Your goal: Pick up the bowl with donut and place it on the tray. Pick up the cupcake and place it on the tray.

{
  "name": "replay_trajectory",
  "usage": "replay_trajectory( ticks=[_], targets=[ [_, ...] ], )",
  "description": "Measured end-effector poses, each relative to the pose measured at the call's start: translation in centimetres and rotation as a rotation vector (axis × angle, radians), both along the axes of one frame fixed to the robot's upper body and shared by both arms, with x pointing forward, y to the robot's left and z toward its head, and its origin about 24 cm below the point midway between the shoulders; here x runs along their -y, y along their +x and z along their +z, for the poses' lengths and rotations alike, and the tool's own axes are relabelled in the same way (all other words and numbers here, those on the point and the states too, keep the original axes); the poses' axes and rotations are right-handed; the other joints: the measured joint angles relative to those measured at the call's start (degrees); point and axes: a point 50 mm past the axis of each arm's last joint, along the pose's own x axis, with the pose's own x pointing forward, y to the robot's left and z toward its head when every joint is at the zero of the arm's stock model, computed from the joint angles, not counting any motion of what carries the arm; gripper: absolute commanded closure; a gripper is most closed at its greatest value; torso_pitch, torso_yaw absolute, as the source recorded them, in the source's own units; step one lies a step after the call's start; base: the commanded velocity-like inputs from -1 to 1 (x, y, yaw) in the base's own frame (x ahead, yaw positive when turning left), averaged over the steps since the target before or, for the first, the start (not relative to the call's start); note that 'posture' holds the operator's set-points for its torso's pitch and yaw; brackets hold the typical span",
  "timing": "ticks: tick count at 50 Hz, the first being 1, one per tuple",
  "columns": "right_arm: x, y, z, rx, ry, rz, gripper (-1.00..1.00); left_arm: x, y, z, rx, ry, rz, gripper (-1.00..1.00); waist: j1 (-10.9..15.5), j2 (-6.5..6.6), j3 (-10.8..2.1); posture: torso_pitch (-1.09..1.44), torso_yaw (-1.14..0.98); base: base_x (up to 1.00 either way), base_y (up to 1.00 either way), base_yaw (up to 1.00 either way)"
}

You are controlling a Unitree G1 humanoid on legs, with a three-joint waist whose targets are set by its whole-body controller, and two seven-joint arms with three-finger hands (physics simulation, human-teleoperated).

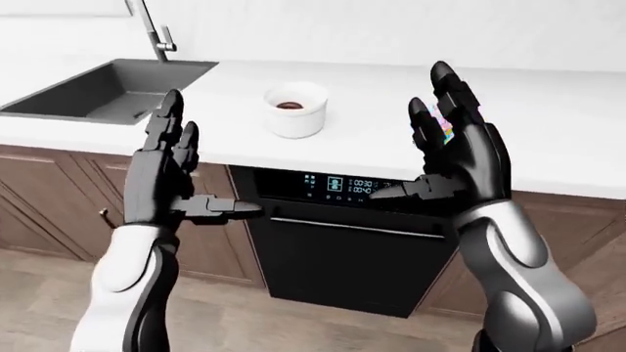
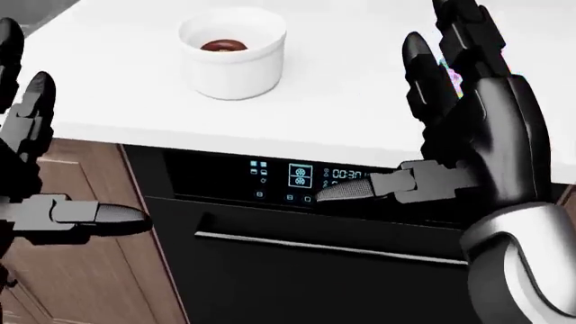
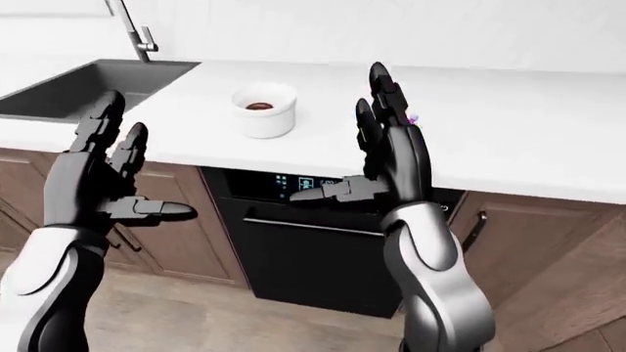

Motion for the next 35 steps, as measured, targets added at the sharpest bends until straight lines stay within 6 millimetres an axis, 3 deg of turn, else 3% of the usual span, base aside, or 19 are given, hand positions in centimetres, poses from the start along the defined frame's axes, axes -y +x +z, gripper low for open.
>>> replay_trajectory(
  ticks=[2, 5, 6, 8, 10, 17, 19, 20, 22, 24, 27, 29, 31, 33, 35],
  targets=[
    [-0.2, -0.2, 0.5, 0.026, 0.000, 0.011, -1.00, 0.0, -0.2, 0.6, 0.037, 0.004, 0.001, -1.00, -0.2, 0.79, -0.65, 0.00, 0.00, 0.39, 0.00, 0.00],
    [-0.5, -0.4, 1.0, 0.058, 0.005, 0.034, -1.00, -0.2, -0.4, 1.0, 0.066, 0.008, 0.015, -1.00, -0.3, 3.32, -0.78, 0.00, 0.00, 0.40, 0.00, 0.00],
    [-0.7, -0.4, 1.0, 0.059, 0.010, 0.044, -1.00, -0.4, -0.4, 0.9, 0.064, 0.010, 0.024, -1.00, 0.1, 3.54, -0.83, 0.00, 0.00, 0.39, 0.00, 0.00],
    [-1.0, -0.3, 0.5, 0.029, 0.011, 0.063, -1.00, -0.9, -0.3, 0.2, 0.030, 0.004, 0.046, -1.00, 0.4, 3.33, -0.47, 0.00, 0.00, 0.24, 0.00, 0.00],
    [-1.1, -0.2, 0.2, 0.011, 0.009, 0.071, -1.00, -1.2, -0.2, -0.3, 0.003, 0.000, 0.062, -1.00, 0.6, 3.20, -1.32, 0.00, 0.00, 0.08, 0.00, 0.00],
    [-0.8, -0.3, 0.4, 0.024, 0.009, 0.054, -1.00, -0.8, -0.2, 0.2, 0.021, 0.004, 0.044, -1.00, 1.2, -2.63, -1.54, 0.00, 0.00, 0.10, 0.00, 0.00],
    [-0.4, -0.2, 0.1, 0.009, 0.010, 0.036, -1.00, -0.4, 0.0, -0.2, 0.001, -0.004, 0.022, -1.00, 0.5, -1.65, -0.91, 0.00, 0.00, 0.12, 0.00, 0.00],
    [-0.2, -0.1, 0.0, 0.000, 0.011, 0.023, -1.00, -0.2, 0.0, -0.3, -0.005, -0.004, 0.011, -1.00, 0.2, -2.03, -0.63, 0.00, 0.00, 0.10, 0.00, 0.00],
    [0.0, -0.1, 0.0, -0.004, 0.011, 0.007, -1.00, 0.0, 0.0, -0.1, 0.002, -0.002, -0.001, -1.00, -0.3, -2.40, -1.08, 0.00, 0.00, 0.11, 0.00, 0.00],
    [-0.1, -0.3, 0.4, 0.019, 0.011, 0.012, -1.00, -0.2, -0.1, 0.2, 0.023, 0.001, 0.007, -1.00, -0.2, -1.82, -1.13, 0.00, 0.00, 0.00, 0.00, 0.00],
    [-0.4, -0.8, 1.2, 0.065, 0.013, 0.033, -1.00, -0.4, -0.2, 0.7, 0.052, 0.004, 0.021, -1.00, -0.6, -0.35, -0.37, 0.00, 0.00, 0.00, 0.00, 0.00],
    [-0.4, -0.9, 1.4, 0.074, 0.015, 0.038, -1.00, -0.4, -0.1, 0.6, 0.051, 0.004, 0.021, -1.00, -1.0, 1.70, -0.89, 0.00, 0.00, 0.02, 0.00, 0.00],
    [-0.6, -0.6, 0.8, 0.039, 0.021, 0.050, -1.00, -0.6, 0.0, 0.1, 0.022, 0.002, 0.030, -1.00, -0.3, 0.61, -0.42, 0.00, 0.00, 0.32, 0.00, 0.00],
    [-0.8, -0.3, 0.0, -0.013, 0.013, 0.061, -1.00, -1.0, 0.1, -0.7, -0.024, -0.005, 0.048, -1.00, 0.5, 0.66, 0.34, 0.00, 0.00, 0.41, 0.00, 0.00],
    [-0.8, -0.3, 0.1, -0.012, 0.011, 0.060, -1.00, -1.0, 0.1, -0.6, -0.025, -0.003, 0.057, -1.00, 0.8, 0.36, 0.06, 0.00, 0.00, 0.41, 0.00, 0.00]
  ],
)
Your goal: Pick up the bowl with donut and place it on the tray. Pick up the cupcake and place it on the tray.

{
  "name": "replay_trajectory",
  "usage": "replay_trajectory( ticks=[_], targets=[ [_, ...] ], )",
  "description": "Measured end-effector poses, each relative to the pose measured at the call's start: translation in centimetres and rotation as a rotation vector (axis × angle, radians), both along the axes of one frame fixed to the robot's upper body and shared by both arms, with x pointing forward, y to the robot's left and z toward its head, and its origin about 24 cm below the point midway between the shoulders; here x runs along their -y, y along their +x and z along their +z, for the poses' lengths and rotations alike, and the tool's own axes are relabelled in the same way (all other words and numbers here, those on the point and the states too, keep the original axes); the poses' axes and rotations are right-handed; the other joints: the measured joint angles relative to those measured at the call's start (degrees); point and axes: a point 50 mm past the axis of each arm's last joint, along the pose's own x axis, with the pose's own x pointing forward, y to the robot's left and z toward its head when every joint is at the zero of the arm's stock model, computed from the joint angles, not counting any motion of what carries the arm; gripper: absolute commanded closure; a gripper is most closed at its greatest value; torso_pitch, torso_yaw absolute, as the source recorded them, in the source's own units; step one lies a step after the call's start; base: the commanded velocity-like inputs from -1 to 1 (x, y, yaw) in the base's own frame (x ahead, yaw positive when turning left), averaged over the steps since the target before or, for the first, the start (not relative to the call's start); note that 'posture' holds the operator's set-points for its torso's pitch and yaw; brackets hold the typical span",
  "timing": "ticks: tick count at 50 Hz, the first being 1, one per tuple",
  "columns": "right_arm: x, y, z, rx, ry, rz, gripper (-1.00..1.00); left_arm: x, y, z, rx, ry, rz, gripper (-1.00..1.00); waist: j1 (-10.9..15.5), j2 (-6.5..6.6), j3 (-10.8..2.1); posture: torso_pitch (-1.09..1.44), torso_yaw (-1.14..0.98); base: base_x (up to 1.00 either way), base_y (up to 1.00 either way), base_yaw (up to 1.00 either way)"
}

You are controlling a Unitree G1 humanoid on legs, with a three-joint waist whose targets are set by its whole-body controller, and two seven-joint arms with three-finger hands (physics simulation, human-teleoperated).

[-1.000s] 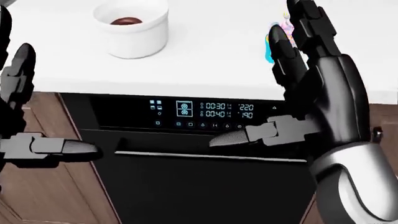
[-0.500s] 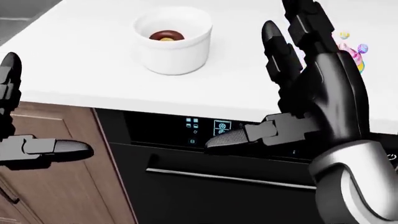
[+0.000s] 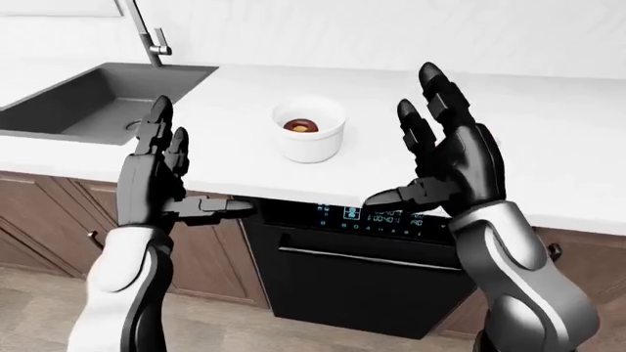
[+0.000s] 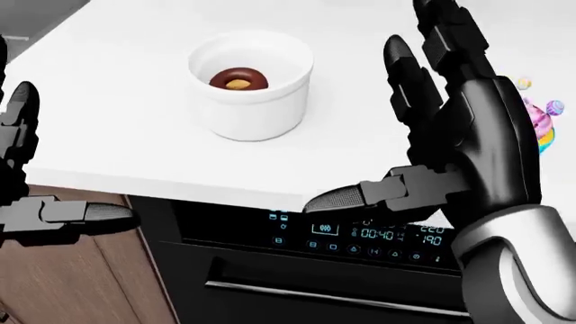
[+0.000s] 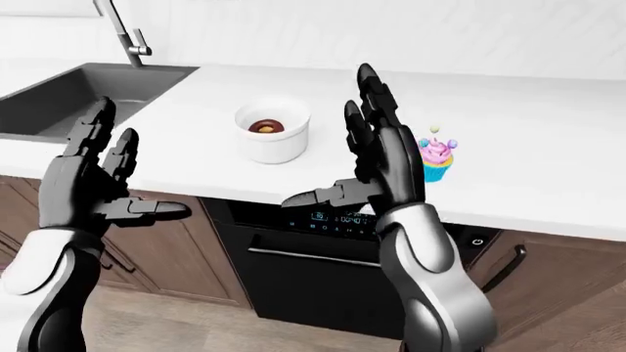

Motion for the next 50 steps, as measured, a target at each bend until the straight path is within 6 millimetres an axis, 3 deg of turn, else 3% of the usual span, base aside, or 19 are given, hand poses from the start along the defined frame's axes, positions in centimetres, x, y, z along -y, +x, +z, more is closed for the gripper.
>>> replay_trajectory(
  ticks=[5, 7, 11, 13, 14, 18, 22, 24, 29, 33, 35, 37, 43, 50],
  targets=[
    [0.1, -0.5, 1.1, 0.073, 0.012, -0.005, -1.00, 0.4, -0.4, 1.2, 0.073, 0.014, -0.013, -1.00, 0.6, -2.65, -0.53, 0.00, 0.00, 0.41, 0.00, 0.00],
    [0.2, -0.6, 1.2, 0.082, 0.014, -0.007, -1.00, 0.5, -0.4, 1.4, 0.084, 0.015, -0.021, -1.00, 0.5, -4.49, -0.98, 0.00, 0.00, 0.30, 0.00, 0.00],
    [0.9, -0.5, 0.8, 0.062, 0.017, -0.042, -1.00, 1.0, -0.2, 0.8, 0.054, 0.005, -0.055, -1.00, 0.0, -2.92, -0.77, 0.00, 0.00, 0.00, 0.00, 0.00],
    [1.1, -0.3, 0.8, 0.051, 0.014, -0.055, -1.00, 1.0, 0.0, 0.5, 0.035, 0.002, -0.057, -1.00, -0.2, -1.01, -0.75, 0.00, 0.00, 0.00, 0.00, 0.00],
    [1.1, -0.3, 0.7, 0.045, 0.016, -0.057, -1.00, 0.9, 0.0, 0.4, 0.029, 0.003, -0.053, -1.00, -0.3, -0.65, -0.76, 0.00, 0.00, 0.00, 0.00, 0.00],
    [0.6, -0.1, 0.4, 0.020, 0.014, -0.028, -1.00, 0.4, 0.0, 0.1, 0.015, 0.002, -0.020, -1.00, 0.1, -1.34, -1.24, 0.00, 0.00, 0.00, 0.00, -0.35],
    [0.0, -0.6, 1.0, 0.054, 0.013, 0.019, -1.00, -0.1, 0.0, 0.3, 0.022, 0.006, 0.014, -1.00, 0.3, 0.23, -0.78, 0.00, 0.00, 0.00, 0.00, -0.84],
    [0.2, -0.8, 1.3, 0.076, 0.018, 0.011, -1.00, 0.1, -0.1, 0.6, 0.039, 0.009, 0.002, -1.00, -0.1, 0.83, -1.47, 0.00, 0.00, 0.00, 0.00, -0.84],
    [1.0, -1.0, 1.5, 0.101, 0.019, -0.050, -1.00, 1.2, -0.2, 1.6, 0.094, 0.011, -0.066, -1.00, 0.0, -1.89, -1.62, 0.00, 0.00, 0.00, 0.00, -0.28],
    [1.0, -0.5, 0.8, 0.063, 0.007, -0.059, -1.00, 1.2, 0.0, 0.5, 0.035, -0.001, -0.076, -1.00, -0.2, -1.44, 0.15, 0.00, 0.00, 0.00, 0.00, 0.00],
    [0.7, -0.5, 0.8, 0.058, 0.003, -0.043, -1.00, 0.6, 0.0, 0.4, 0.022, -0.002, -0.049, -1.00, -0.1, -0.67, 0.08, 0.00, 0.00, 0.00, 0.00, 0.00],
    [0.4, -0.6, 1.1, 0.080, 0.003, -0.026, -1.00, 0.1, -0.3, 0.8, 0.038, 0.003, -0.021, -1.00, -0.3, 0.92, -0.61, 0.00, 0.00, 0.00, 0.00, 0.00],
    [0.2, -1.1, 1.8, 0.111, 0.003, -0.004, -1.00, -0.6, -1.2, 2.8, 0.101, 0.021, 0.012, -1.00, -0.4, -1.16, -1.59, 0.00, 0.00, 0.00, 0.00, 0.00],
    [0.8, -1.2, 2.4, 0.122, -0.001, -0.024, -1.00, 0.1, -1.2, 3.7, 0.112, 0.041, -0.018, -1.00, -0.2, -0.98, -1.80, 0.00, 0.00, 0.00, 0.00, 0.00]
  ],
)
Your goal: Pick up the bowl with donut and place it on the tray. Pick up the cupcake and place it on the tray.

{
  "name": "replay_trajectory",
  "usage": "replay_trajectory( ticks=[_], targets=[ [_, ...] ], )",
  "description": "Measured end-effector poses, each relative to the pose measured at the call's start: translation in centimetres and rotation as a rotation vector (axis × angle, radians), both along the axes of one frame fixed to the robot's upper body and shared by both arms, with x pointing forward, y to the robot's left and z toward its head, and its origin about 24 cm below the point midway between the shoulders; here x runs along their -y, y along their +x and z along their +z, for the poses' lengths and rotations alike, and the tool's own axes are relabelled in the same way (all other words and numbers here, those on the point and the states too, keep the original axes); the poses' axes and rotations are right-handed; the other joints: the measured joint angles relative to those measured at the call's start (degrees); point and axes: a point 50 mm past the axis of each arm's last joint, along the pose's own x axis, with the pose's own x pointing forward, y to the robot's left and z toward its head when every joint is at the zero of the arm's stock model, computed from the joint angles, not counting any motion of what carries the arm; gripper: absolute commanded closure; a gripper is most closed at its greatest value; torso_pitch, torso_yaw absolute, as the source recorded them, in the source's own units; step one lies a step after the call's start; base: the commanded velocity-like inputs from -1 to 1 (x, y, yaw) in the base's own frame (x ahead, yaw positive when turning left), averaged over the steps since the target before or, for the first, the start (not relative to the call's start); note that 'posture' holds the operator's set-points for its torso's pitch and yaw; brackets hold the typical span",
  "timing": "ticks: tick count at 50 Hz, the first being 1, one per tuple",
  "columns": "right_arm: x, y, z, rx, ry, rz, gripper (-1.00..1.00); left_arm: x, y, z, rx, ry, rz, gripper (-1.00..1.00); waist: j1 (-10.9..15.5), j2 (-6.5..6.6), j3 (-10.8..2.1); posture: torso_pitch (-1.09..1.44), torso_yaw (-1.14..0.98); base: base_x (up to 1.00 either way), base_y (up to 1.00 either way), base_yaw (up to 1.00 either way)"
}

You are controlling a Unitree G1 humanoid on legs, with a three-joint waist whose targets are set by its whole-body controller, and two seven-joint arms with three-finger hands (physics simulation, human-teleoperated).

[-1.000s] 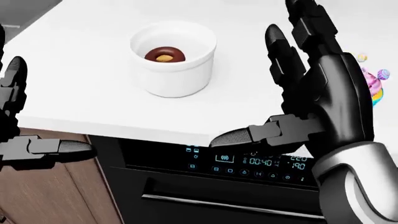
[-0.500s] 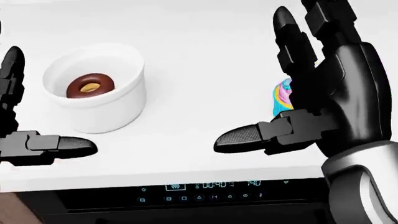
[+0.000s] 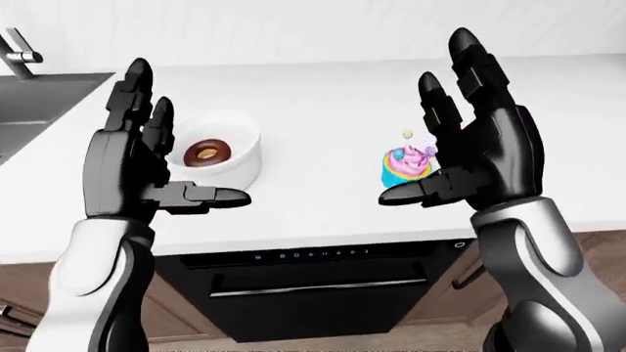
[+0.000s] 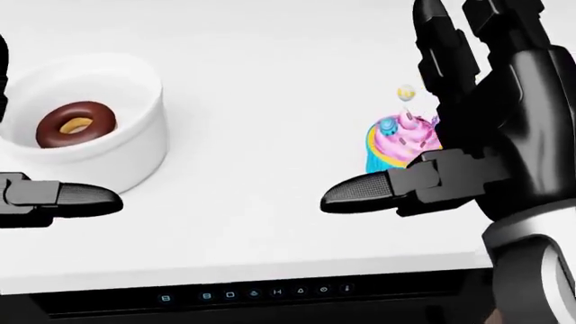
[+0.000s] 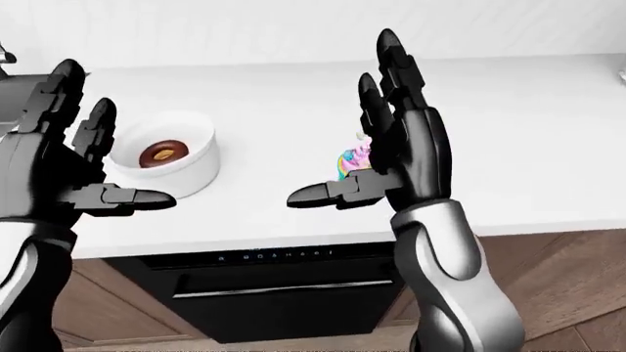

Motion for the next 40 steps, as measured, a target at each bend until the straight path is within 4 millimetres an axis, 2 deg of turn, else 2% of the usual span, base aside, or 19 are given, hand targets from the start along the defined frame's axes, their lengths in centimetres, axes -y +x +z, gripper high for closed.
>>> replay_trajectory(
  ticks=[15, 23, 40],
  targets=[
    [2.5, 1.4, 1.6, -0.002, -0.008, -0.163, -1.00, -0.1, -0.5, 0.2, 0.002, -0.018, -0.004, -1.00, 0.0, -0.09, 0.20, 0.00, 0.00, 0.00, 0.00, 0.00],
    [2.7, 2.8, -0.9, -0.148, -0.082, -0.212, -1.00, -0.3, -0.9, 0.4, 0.014, -0.020, 0.000, -1.00, 0.0, -0.20, 0.47, 0.00, 0.00, 0.00, 0.00, 0.00],
    [4.0, 3.2, -2.9, -0.206, -0.164, -0.308, -1.00, -0.4, -1.3, 1.0, 0.027, -0.022, 0.003, -1.00, -0.1, 0.04, 0.49, 0.00, 0.00, 0.00, 0.00, 0.00]
  ],
)
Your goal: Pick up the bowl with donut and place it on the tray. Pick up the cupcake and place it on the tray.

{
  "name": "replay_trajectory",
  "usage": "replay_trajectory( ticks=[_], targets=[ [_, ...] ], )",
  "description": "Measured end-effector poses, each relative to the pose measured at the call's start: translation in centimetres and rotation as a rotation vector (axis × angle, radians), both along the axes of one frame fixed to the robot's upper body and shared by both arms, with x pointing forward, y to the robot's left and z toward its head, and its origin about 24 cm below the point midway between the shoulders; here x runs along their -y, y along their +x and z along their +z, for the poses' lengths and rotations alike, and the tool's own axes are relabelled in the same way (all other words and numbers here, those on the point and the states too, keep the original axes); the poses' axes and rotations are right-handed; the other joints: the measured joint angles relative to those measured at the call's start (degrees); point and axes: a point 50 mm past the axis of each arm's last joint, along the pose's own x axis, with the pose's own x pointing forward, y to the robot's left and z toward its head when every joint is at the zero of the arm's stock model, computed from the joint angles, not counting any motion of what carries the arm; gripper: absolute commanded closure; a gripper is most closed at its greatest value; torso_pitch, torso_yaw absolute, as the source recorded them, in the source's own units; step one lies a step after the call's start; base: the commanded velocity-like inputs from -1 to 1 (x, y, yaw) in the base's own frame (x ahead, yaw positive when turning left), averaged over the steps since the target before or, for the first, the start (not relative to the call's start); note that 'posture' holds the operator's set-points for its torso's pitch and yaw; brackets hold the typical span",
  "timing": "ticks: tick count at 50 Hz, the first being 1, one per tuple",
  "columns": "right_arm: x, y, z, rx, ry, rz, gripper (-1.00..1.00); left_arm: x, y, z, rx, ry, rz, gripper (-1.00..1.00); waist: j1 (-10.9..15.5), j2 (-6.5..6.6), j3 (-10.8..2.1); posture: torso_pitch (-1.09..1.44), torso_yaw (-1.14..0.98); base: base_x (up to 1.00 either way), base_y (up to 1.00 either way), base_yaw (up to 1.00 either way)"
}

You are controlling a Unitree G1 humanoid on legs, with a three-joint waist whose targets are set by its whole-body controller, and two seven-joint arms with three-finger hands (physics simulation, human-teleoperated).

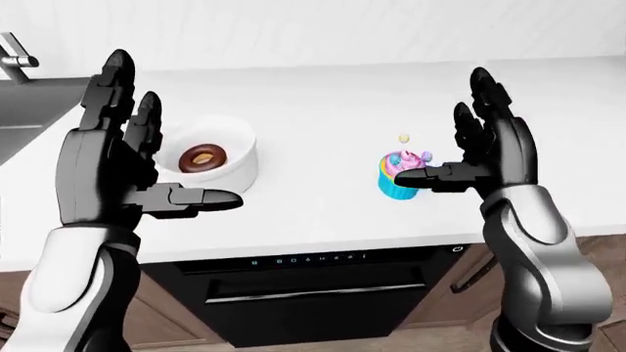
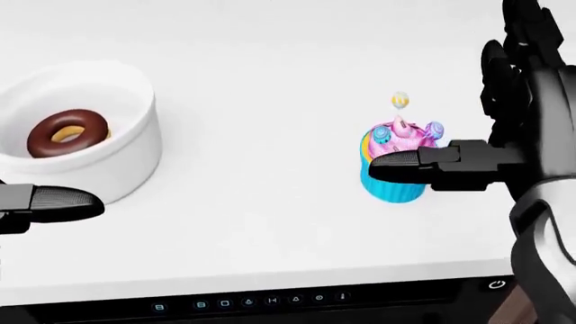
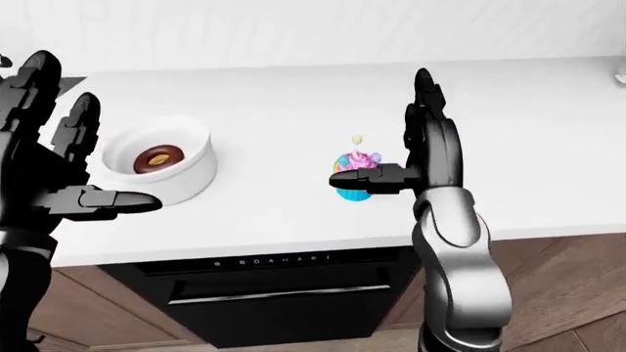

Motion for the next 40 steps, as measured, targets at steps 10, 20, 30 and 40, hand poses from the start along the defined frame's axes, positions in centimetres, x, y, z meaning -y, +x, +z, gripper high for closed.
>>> replay_trajectory(
  ticks=[10, 20, 30, 40],
  targets=[
    [-0.3, 0.3, -1.2, -0.061, -0.047, 0.009, -1.00, 0.1, -0.1, 0.3, 0.005, 0.001, -0.004, -1.00, 0.0, 0.20, -0.06, 0.00, 0.00, 0.00, 0.00, 0.00],
    [-0.9, 1.3, -0.9, -0.098, -0.143, -0.001, -1.00, 0.1, -0.1, 0.1, 0.002, -0.005, -0.009, -1.00, -0.1, 0.25, -0.13, 0.00, 0.00, 0.00, 0.00, 0.00],
    [-1.5, 2.4, -1.4, -0.144, -0.205, 0.002, -1.00, 0.1, 0.0, -0.1, -0.002, -0.008, -0.011, -1.00, 0.0, 0.51, -0.23, 0.00, 0.00, 0.00, 0.00, 0.00],
    [-1.6, 3.0, -2.4, -0.167, -0.219, -0.005, -1.00, 0.1, 0.1, -0.3, -0.006, -0.009, -0.010, -1.00, 0.0, 0.68, -0.39, 0.00, 0.00, 0.00, 0.00, 0.00]
  ],
)
